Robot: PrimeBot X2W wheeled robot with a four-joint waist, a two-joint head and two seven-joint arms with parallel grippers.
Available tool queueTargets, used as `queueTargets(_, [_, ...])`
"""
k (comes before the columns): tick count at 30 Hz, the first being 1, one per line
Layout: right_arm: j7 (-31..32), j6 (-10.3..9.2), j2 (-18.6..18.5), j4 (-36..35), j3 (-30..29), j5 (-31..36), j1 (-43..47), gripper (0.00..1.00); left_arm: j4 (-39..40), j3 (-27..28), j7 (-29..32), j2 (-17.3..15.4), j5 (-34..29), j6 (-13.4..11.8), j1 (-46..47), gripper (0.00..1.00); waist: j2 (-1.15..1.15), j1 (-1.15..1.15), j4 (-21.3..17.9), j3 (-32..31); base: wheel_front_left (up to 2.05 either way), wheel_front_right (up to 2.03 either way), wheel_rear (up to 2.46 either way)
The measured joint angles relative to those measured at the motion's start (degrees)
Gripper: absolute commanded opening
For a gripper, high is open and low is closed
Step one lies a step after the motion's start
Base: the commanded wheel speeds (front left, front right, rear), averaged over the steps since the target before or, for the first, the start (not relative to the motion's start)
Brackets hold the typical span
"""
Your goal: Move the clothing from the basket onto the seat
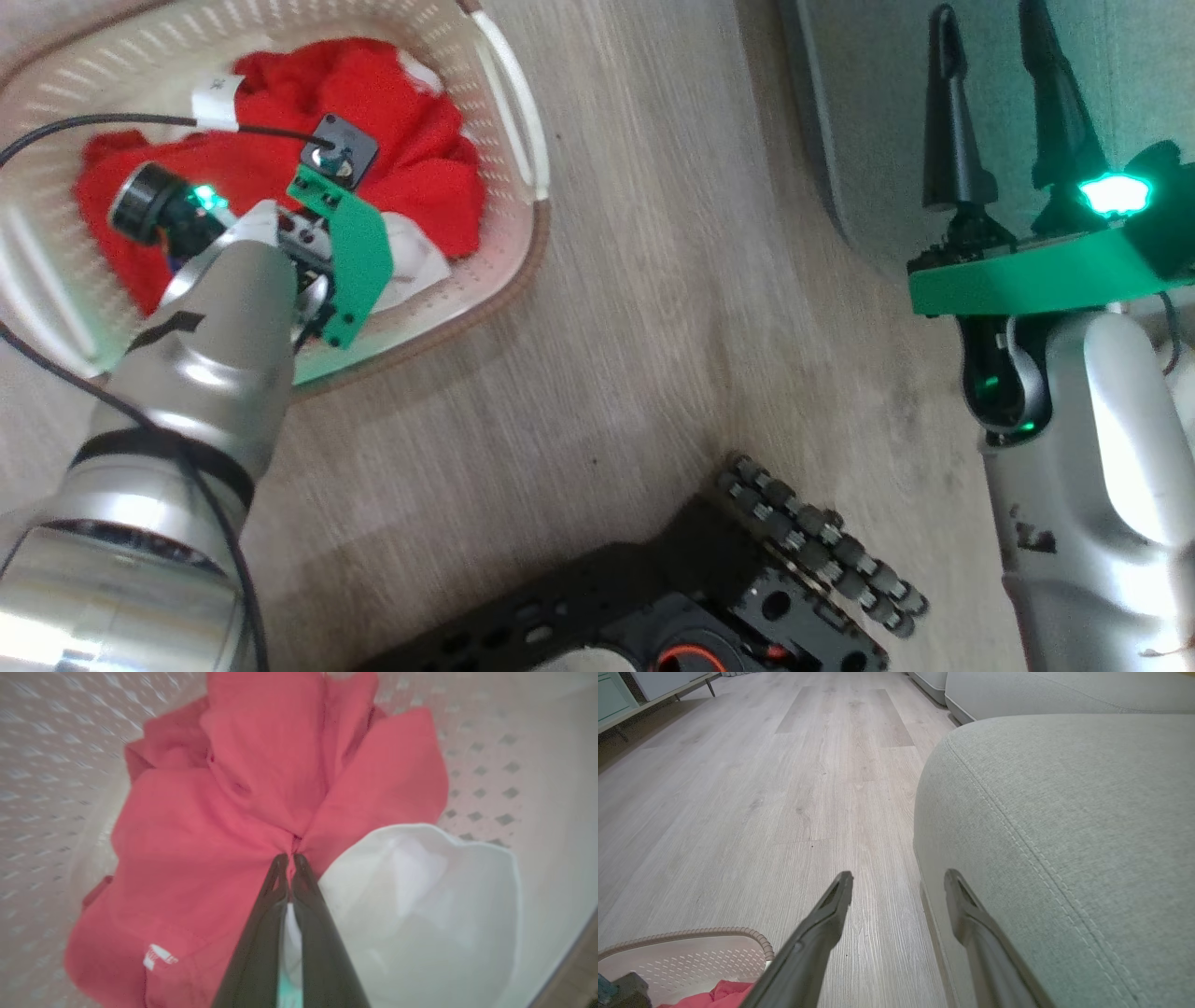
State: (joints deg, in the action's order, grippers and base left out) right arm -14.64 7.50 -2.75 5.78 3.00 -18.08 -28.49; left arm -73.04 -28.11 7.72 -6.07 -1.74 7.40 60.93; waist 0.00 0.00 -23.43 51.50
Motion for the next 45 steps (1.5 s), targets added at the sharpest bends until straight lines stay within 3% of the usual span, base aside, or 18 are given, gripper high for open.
queueTargets(16, [0.0,0.00,0.1,2.7,-6.3,9.5,9.5,1.00,5.4,6.8,-20.9,3.2,11.8,-1.2,-9.9,0.00,0.00,-0.01,10.1,-18.3,0.00,0.00,0.00])
queueTargets(23, [0.0,0.00,-0.6,4.5,-8.0,11.1,16.8,1.00,14.9,10.4,-21.9,3.3,16.0,-1.3,-20.4,0.00,0.00,-0.02,15.3,-30.3,0.00,0.00,0.00])
queueTargets(30, [0.0,0.00,-0.9,5.5,-8.2,11.1,20.7,1.00,27.6,13.4,-21.9,3.0,17.5,-3.5,-30.5,0.00,0.00,-0.02,18.9,-39.4,0.00,0.00,0.00])
queueTargets(45, [0.0,0.00,-1.0,6.1,-9.9,12.0,28.6,1.00,41.4,15.8,-21.0,1.0,19.5,-6.6,-44.7,0.00,0.01,-0.02,22.0,-50.8,0.00,0.00,0.00])
